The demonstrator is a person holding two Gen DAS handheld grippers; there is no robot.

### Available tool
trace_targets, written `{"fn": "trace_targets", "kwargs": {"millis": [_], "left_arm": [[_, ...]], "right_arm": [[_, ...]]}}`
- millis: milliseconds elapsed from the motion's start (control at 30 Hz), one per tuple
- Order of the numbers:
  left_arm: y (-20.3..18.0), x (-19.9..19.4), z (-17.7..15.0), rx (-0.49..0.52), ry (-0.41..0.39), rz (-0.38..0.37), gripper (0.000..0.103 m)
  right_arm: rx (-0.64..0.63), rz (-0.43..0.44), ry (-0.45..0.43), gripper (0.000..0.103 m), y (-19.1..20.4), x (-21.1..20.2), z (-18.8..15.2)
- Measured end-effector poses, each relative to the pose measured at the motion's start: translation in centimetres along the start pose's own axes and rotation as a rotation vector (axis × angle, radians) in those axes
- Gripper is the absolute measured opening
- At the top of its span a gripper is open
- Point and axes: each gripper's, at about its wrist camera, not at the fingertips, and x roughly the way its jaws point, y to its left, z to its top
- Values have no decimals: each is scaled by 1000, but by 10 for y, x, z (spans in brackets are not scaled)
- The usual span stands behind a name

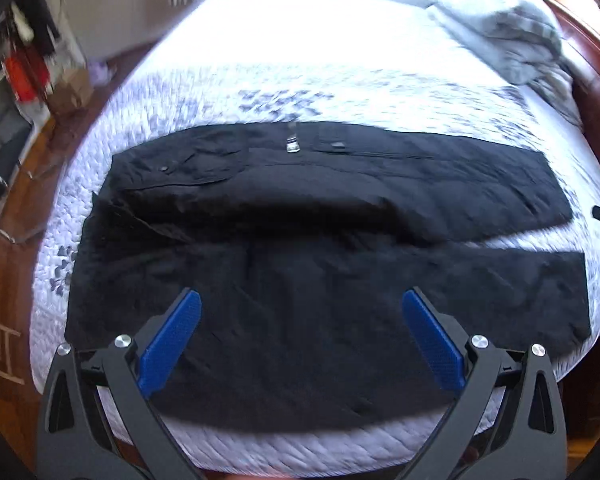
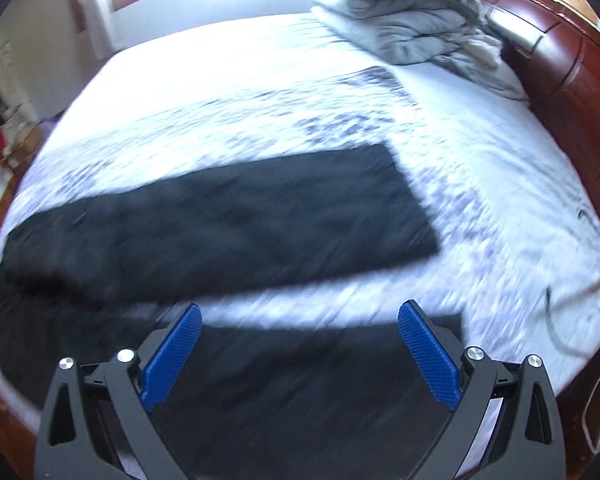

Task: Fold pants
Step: 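Lower both grippers onto the pants waistband and close on it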

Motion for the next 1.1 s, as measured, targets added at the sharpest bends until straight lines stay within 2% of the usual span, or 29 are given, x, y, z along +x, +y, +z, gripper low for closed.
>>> {"fn": "trace_targets", "kwargs": {"millis": [67,100,167,200,300,400,500,567,633,767,933,1000,1100], "left_arm": [[39,31,29,-83,100,-31,100],[69,50,47,-170,141,-39,100],[107,72,67,-286,176,-39,100],[133,85,80,-373,179,0,100],[176,112,105,-476,189,69,100],[207,144,129,-472,233,65,100],[229,178,147,-458,351,57,100],[238,187,151,-469,356,90,100],[240,196,158,-461,368,67,100],[244,211,172,-453,373,81,100],[243,237,185,-448,463,120,101],[240,243,191,-445,497,136,101],[240,250,195,-432,507,148,100]], "right_arm": [[-6,11,42,100,-16,30,29],[-6,22,73,100,-23,47,43],[21,63,158,100,-38,90,74],[44,79,191,100,-45,111,88],[70,95,246,99,-55,152,113],[57,61,278,99,-58,189,134],[63,52,293,99,-63,213,147],[73,61,299,99,-66,225,151],[84,95,302,99,-69,233,154],[98,106,315,100,-72,252,150],[27,65,236,100,-64,250,135],[14,69,229,100,-62,249,130],[16,62,230,100,-55,246,124]]}}
